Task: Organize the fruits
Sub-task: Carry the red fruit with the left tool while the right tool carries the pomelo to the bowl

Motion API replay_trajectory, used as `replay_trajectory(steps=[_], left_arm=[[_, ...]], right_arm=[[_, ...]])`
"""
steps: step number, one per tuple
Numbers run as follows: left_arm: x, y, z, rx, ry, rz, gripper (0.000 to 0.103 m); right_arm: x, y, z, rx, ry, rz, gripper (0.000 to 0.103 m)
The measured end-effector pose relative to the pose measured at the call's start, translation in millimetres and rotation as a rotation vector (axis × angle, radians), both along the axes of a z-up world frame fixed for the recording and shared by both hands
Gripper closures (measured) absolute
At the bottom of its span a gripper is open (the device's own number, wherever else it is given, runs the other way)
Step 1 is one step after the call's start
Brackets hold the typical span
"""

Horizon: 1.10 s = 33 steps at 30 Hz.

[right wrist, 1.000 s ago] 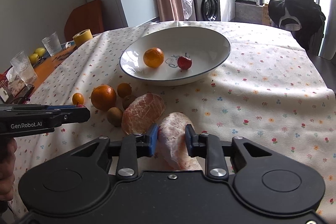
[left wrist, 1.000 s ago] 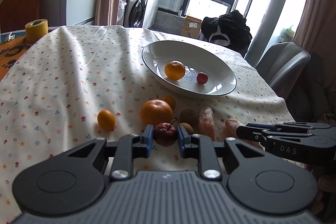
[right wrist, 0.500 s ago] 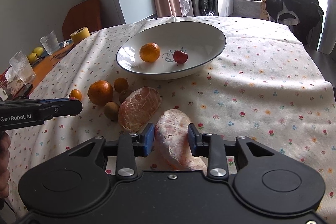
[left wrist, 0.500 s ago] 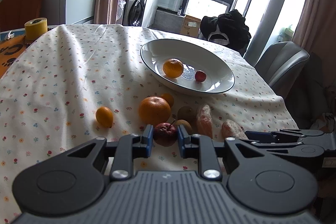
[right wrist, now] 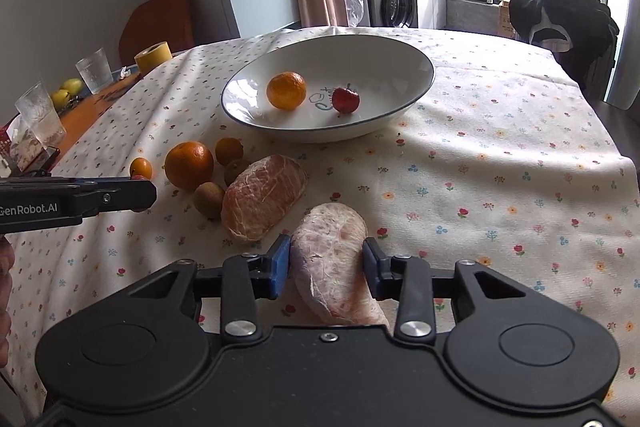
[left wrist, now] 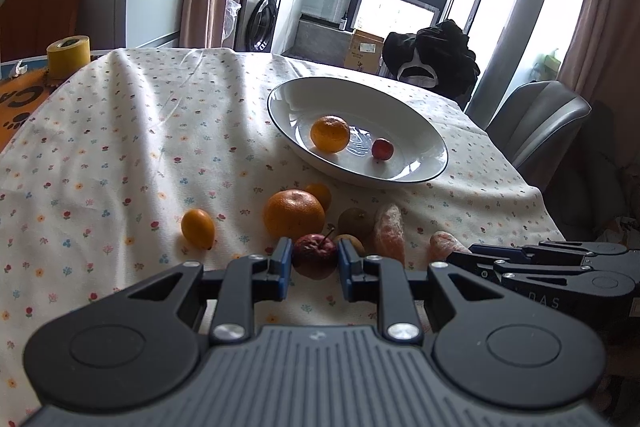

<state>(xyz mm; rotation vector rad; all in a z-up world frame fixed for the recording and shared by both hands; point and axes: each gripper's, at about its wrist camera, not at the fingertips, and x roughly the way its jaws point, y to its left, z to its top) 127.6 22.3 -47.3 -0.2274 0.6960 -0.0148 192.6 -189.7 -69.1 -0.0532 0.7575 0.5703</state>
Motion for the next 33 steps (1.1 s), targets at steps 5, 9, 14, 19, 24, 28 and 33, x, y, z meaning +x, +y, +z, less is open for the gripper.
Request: replay_trajectory(steps=[5, 9, 14, 19, 24, 28, 33], left_arm=[[1, 0, 4, 0.0, -0.01, 0.0, 0.08], [2, -3, 7, 0.001, -0.02, -0.003, 0.08], [6, -6, 9, 0.002, -0.028, -0.01, 0.08], [11, -9, 15, 0.012, -0.04, -0.014, 0.08], [21, -11, 23, 0.027, -0.055, -0.016, 0.08], [33, -14, 30, 0.04, -0.069, -0.023, 0.08], [50, -16, 34, 0.046, -0.074, -0.03, 0.08]], right_arm=[[2, -3, 9, 0.019, -0.004, 0.005, 0.079], [2, -9, 17, 0.037, -0.02, -0.01, 0.086], [8, -18, 22, 0.061, -0.023, -0.027, 0.089], [8, -23, 25, 0.08, -0.035, -0.034, 0.089], [12, -23, 35, 0.095, -0.056, -0.036, 0.089], [17, -23, 41, 0.109, -0.075, -0.047, 0.089], [26, -24, 50, 0.124, -0.096, -0.055, 0.089]])
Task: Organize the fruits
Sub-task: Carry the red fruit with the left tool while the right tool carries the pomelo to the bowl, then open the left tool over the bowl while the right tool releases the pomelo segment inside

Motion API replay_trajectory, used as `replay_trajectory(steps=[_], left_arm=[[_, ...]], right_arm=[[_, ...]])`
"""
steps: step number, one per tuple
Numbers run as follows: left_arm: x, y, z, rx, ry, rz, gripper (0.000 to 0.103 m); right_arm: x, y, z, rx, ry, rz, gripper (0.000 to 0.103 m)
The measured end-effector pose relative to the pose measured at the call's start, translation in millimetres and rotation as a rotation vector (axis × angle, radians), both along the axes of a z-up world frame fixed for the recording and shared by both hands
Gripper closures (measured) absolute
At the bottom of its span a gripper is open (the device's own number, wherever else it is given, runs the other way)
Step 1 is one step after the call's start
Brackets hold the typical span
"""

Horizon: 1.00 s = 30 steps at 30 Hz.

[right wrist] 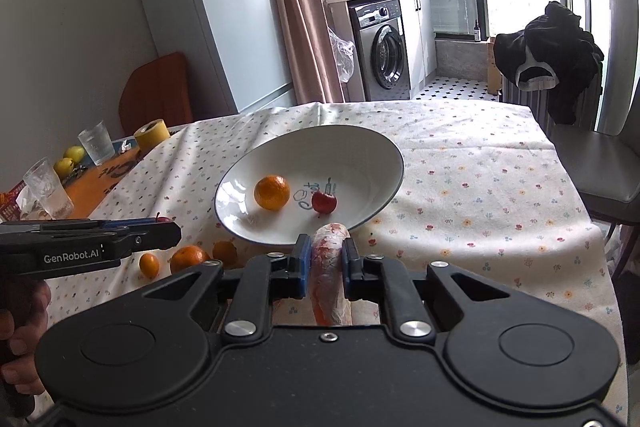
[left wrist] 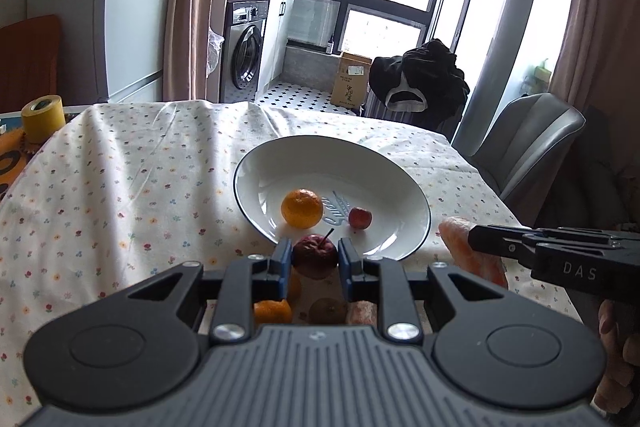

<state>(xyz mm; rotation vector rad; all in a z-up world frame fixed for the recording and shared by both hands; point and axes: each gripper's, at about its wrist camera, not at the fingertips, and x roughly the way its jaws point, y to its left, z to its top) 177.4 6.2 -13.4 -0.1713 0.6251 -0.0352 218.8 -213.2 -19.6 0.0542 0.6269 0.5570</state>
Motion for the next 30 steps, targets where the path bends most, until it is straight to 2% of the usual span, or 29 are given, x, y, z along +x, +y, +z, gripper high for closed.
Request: replay_trajectory(steps=[11, 21, 30], left_arm=[[38, -4, -7, -0.005, 0.033, 0.002, 0.08], [70, -12, -24, -0.016, 0.078, -0.016, 0.08], [78, -3, -28, -0.017, 0.091, 0.015, 0.076]], right_arm=[[29, 4, 13, 0.024, -0.022, -0.004, 0.089], [56, 14, 13, 0.038, -0.015, 0.002, 0.089], [76, 23, 6, 0.052, 0.004, -0.002, 0.089]])
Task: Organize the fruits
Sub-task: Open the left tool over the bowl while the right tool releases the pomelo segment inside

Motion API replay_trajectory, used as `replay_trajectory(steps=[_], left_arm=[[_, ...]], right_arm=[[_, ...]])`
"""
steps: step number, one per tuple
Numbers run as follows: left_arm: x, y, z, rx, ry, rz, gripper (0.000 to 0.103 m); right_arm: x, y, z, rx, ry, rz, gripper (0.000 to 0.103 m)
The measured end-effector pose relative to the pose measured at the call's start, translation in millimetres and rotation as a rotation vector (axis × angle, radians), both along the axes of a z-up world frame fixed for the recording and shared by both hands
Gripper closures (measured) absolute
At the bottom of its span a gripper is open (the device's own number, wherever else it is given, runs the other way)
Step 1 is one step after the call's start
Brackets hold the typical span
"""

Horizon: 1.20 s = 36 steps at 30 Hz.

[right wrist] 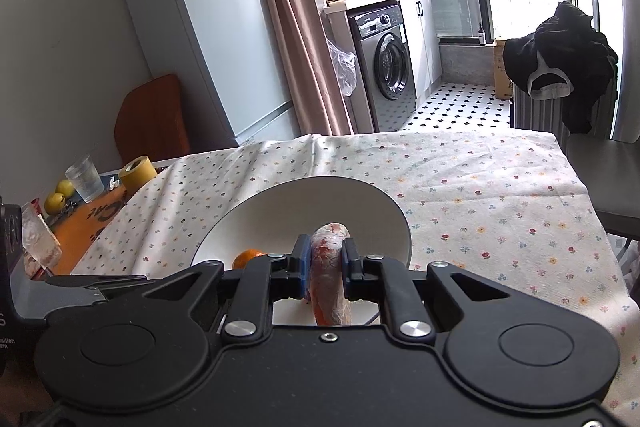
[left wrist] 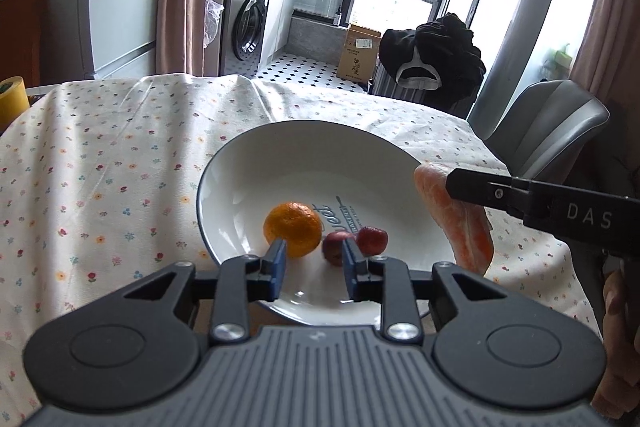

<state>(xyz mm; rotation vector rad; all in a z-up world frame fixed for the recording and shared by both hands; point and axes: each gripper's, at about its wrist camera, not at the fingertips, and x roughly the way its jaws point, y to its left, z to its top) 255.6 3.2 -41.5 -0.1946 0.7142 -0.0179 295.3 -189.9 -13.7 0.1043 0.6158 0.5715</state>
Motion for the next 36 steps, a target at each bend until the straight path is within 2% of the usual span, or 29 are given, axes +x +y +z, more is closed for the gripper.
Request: replay_trajectory(steps=[6, 12, 18, 20, 22, 23, 29, 32, 36], left_arm=[[-8, 19, 9, -0.003, -0.018, 0.048, 0.075], [-20, 31, 12, 0.005, -0.024, 0.086, 0.066], [-30, 41, 12, 0.004, -0.024, 0.119, 0.051], [-33, 43, 12, 0.002, -0.026, 0.131, 0.043], [-37, 46, 12, -0.002, -0.029, 0.148, 0.035], [-38, 47, 11, -0.002, -0.03, 0.154, 0.031], [-48, 48, 12, 0.009, -0.035, 0.18, 0.025], [-54, 50, 14, 0.005, -0.044, 0.183, 0.023], [-64, 50, 15, 0.01, -0.053, 0.185, 0.02]], right_arm=[[10, 6, -5, 0.007, 0.009, -0.005, 0.089], [17, 13, -9, 0.016, 0.019, -0.01, 0.089], [22, 17, -9, 0.044, 0.017, -0.024, 0.089], [27, 16, -12, 0.047, 0.035, -0.034, 0.088], [28, 15, -14, 0.041, 0.042, -0.053, 0.079], [27, 13, -15, 0.03, 0.038, -0.067, 0.078], [14, 3, -16, 0.015, 0.039, -0.087, 0.069], [4, 0, -16, 0.015, 0.037, -0.087, 0.058], [-10, -2, -12, 0.023, 0.022, -0.066, 0.034]])
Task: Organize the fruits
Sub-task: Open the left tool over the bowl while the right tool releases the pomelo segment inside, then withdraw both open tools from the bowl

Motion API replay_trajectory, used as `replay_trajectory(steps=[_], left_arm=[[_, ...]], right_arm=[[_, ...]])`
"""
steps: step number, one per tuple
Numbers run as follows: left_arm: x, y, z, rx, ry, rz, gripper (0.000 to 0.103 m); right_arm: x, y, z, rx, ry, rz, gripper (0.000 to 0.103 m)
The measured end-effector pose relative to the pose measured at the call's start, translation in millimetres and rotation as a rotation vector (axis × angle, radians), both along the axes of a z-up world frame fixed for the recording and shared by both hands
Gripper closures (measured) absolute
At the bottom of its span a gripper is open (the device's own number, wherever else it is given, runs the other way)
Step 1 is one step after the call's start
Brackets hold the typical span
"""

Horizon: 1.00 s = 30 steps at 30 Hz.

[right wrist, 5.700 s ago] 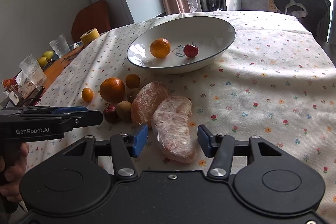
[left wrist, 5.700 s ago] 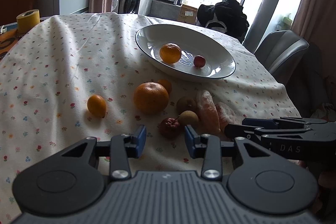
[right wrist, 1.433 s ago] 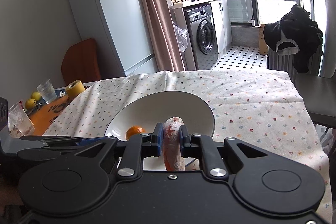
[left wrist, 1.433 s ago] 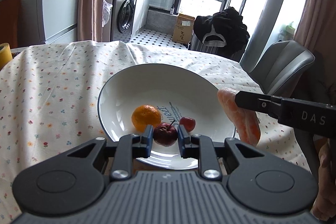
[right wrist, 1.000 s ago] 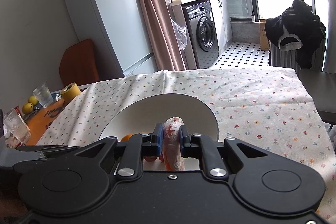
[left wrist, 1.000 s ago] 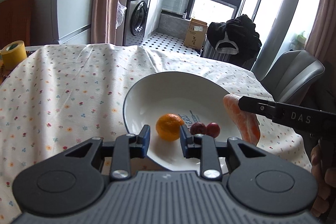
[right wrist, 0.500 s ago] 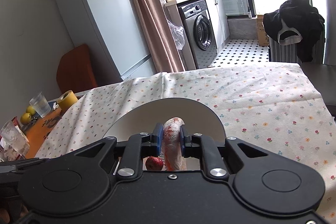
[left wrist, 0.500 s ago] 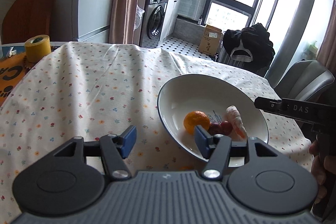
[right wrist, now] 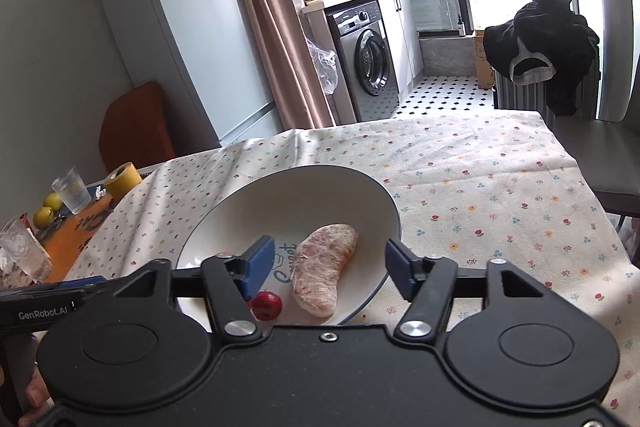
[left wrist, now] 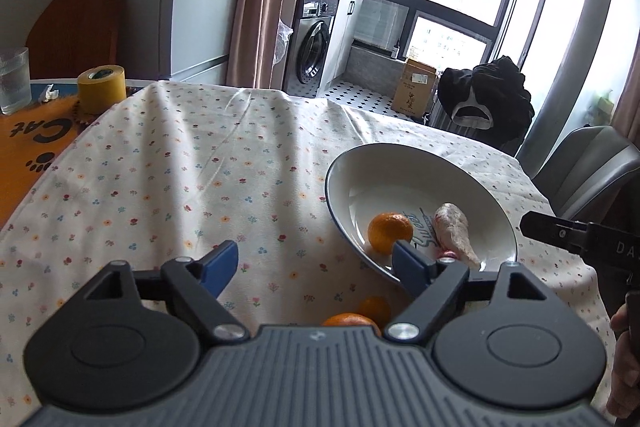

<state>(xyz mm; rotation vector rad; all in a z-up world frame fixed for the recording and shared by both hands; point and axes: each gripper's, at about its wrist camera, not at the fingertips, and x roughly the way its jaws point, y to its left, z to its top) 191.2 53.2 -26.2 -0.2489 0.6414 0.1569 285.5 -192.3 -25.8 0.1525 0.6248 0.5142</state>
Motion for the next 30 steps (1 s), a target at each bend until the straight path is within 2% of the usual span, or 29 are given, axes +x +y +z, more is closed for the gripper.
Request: replay_trajectory(steps=[9, 14, 24, 30], left_arm=[[-22, 7, 0, 0.003, -0.003, 0.015, 0.018], [-34, 13, -3, -0.002, 0.0, 0.027, 0.017], [-56, 19, -5, -0.052, -0.006, 0.008, 0.017], [-67, 18, -6, -0.051, -0.008, -0.007, 0.017]], right_arm=[[-26, -4, 6, 0.02, -0.014, 0.026, 0.008], [-38, -6, 5, 0.034, -0.006, 0.024, 0.001], [-61, -4, -1, 0.034, 0.01, 0.03, 0.0], [-73, -2, -6, 0.038, 0.022, 0.046, 0.0]])
